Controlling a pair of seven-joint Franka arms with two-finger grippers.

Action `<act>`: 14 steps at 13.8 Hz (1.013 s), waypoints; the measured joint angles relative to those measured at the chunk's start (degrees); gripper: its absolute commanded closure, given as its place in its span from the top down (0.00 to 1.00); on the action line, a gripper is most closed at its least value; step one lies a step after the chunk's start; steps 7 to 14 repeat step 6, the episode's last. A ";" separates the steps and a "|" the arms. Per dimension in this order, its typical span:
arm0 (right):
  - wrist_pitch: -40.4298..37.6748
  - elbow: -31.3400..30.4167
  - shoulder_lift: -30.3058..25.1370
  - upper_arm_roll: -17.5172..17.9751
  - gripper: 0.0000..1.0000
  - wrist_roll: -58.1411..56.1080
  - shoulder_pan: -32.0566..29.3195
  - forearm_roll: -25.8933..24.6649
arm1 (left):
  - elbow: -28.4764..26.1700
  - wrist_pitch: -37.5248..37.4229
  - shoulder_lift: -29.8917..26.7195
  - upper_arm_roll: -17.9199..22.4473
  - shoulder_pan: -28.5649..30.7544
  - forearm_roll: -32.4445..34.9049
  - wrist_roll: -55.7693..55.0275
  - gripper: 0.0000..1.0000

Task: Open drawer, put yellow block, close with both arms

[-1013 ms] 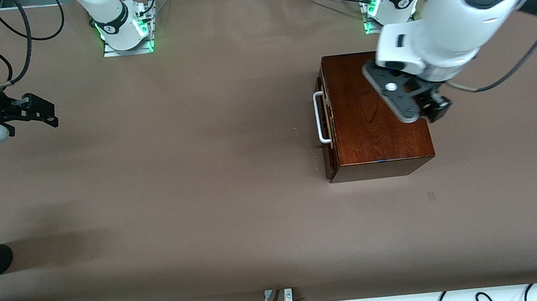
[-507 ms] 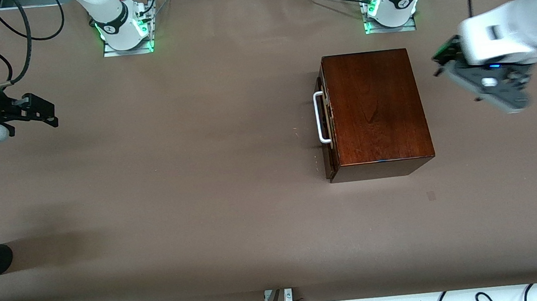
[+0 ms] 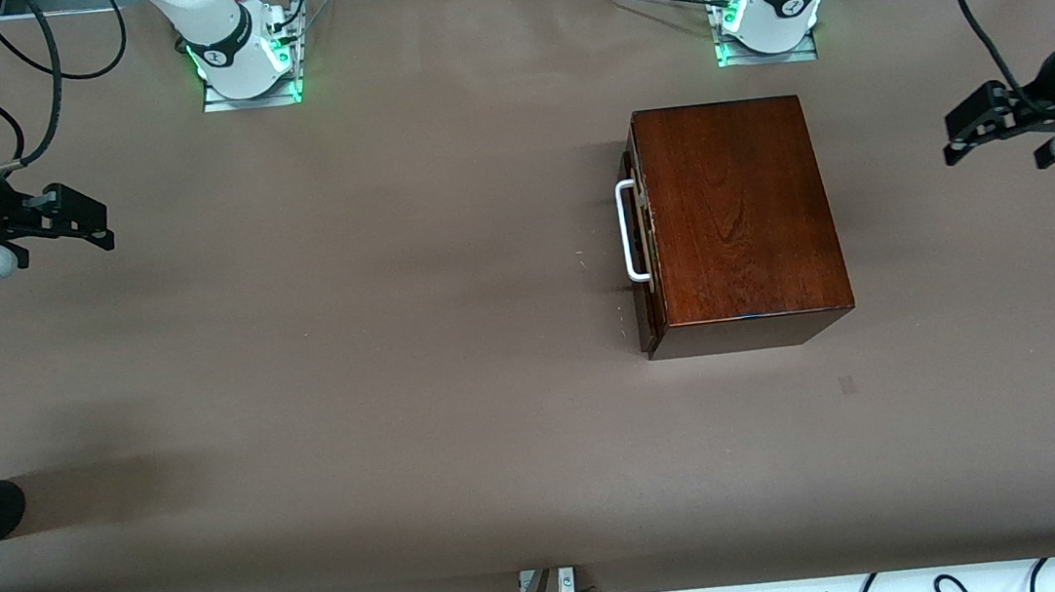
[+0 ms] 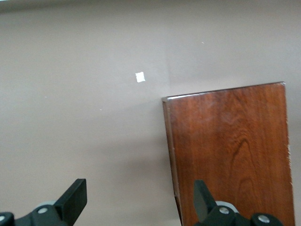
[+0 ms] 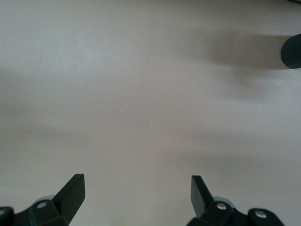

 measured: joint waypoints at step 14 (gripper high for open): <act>0.00 0.00 0.00 0.00 1.00 0.00 0.00 0.00 | -2.98 1.47 -1.32 -2.02 1.25 0.52 -2.20 1.00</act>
